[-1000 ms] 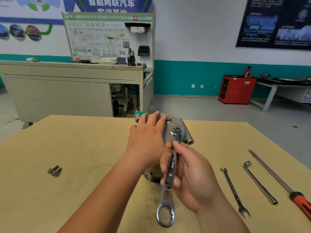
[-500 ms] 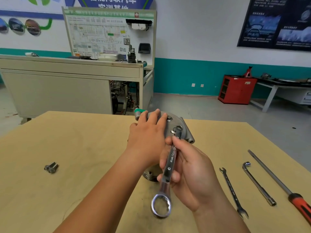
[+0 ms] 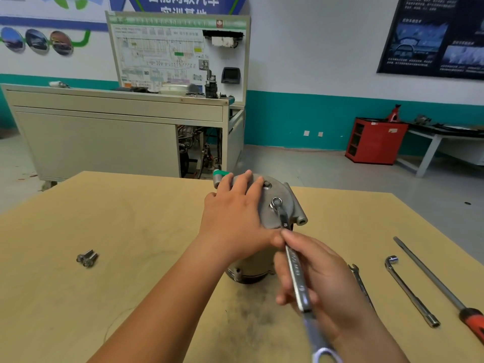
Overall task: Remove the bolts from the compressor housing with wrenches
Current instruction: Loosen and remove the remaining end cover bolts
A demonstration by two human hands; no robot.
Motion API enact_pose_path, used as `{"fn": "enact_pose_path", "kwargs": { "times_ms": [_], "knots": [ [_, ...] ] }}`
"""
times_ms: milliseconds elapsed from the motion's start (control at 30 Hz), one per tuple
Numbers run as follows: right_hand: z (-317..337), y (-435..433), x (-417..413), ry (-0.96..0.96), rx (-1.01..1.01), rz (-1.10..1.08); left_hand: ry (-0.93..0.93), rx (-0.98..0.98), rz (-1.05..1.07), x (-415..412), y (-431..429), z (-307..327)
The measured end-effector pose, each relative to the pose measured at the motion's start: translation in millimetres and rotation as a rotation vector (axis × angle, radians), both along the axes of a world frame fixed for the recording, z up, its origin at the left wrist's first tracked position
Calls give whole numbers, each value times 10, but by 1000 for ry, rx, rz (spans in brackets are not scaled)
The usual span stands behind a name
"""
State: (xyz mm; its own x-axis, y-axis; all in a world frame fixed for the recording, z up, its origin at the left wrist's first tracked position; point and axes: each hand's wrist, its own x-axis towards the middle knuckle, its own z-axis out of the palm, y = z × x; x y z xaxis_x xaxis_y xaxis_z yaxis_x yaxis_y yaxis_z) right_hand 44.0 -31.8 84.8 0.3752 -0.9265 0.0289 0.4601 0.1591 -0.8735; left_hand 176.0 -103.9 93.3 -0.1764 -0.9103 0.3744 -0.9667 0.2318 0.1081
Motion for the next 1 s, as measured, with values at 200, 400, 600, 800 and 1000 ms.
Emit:
{"fn": "enact_pose_path", "kwargs": {
  "times_ms": [200, 400, 600, 800, 1000],
  "knots": [
    [67, -379, -597, 163, -64, 212, 2, -45, -31, 30, -29, -17],
    [281, -1173, -1110, 315, -159, 638, -22, -41, -50, -11, -50, -10],
    [403, -1369, -1141, 338, -157, 767, -11, -49, -30, 14, -50, -41],
    [423, -810, -863, -76, -27, 472, 0, -47, -22, -6, -47, -32],
    [152, -130, -198, 91, -193, -140, -2, -32, -10, -60, -40, -14]
  ]
}}
